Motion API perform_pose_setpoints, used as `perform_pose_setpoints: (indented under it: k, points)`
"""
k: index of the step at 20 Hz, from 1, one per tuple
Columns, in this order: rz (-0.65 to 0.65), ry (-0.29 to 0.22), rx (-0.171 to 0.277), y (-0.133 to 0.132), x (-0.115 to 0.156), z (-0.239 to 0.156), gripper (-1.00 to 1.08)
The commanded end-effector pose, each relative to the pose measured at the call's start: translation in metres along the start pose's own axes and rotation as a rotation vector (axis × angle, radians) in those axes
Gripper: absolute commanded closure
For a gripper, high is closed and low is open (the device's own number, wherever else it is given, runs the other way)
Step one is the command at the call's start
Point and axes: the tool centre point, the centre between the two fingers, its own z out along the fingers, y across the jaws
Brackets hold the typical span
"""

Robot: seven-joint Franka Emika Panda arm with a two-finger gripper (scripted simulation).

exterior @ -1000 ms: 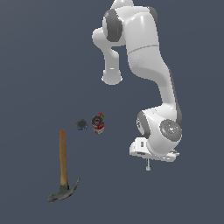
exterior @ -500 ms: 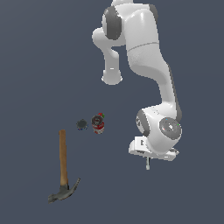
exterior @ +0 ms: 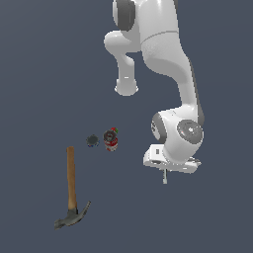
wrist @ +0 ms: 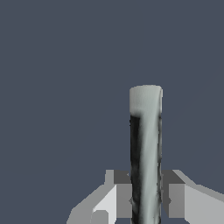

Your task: Pick up a designated object from a clutter of objects.

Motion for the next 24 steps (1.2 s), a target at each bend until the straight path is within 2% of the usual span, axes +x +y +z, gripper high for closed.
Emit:
perform_pose_setpoints:
  k: [1,24]
  points:
    - [0.000,0.001,0.000,0.006,-0.008,-0.013,1.08]
    - [0.000,0.001,0.000,0.081,-0.103,-0.170,1.08]
